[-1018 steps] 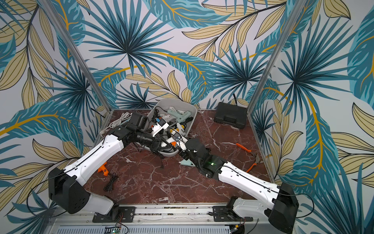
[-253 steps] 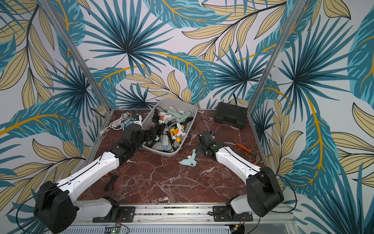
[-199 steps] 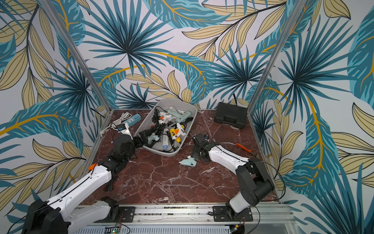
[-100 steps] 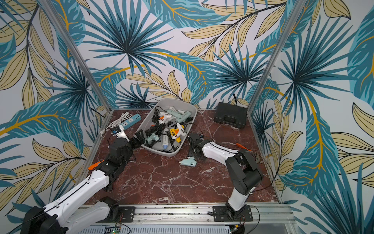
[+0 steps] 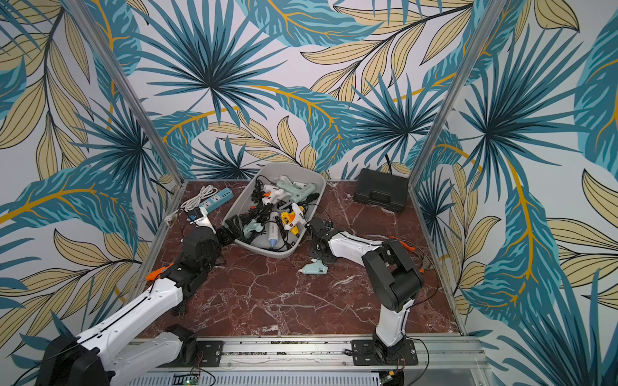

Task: Put the hot melt glue gun into the storage box
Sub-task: Pick up the hot melt adhesive gun from the center of the board.

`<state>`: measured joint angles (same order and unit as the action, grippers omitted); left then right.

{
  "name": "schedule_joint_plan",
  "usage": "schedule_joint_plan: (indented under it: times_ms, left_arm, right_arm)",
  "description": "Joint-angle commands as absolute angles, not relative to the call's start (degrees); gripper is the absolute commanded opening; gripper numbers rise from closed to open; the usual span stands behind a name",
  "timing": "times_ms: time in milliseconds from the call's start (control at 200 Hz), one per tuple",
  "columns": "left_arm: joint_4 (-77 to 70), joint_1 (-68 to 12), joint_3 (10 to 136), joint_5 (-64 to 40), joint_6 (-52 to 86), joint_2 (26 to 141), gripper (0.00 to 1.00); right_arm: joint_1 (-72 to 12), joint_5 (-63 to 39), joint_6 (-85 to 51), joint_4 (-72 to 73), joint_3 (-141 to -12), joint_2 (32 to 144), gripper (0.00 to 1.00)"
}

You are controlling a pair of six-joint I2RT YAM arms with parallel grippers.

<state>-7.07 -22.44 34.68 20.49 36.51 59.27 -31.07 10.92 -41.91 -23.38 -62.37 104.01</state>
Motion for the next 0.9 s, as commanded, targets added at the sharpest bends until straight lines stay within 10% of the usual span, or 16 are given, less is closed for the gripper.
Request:
schedule_joint_plan:
  times_ms: [0, 897]
  left_arm:
    - [-7.04, -22.01, 35.48, 19.87, 36.32, 59.59, 1.0]
    - [12.65, -30.18, 60.31, -31.63, 13.46, 78.61, 1.0]
  right_arm:
    - [-31.2, 12.11, -41.62, -22.74, -60.8, 103.37, 0.19]
    - [-30.69, 12.94, -35.08, -5.85, -48.27, 65.89, 0.03]
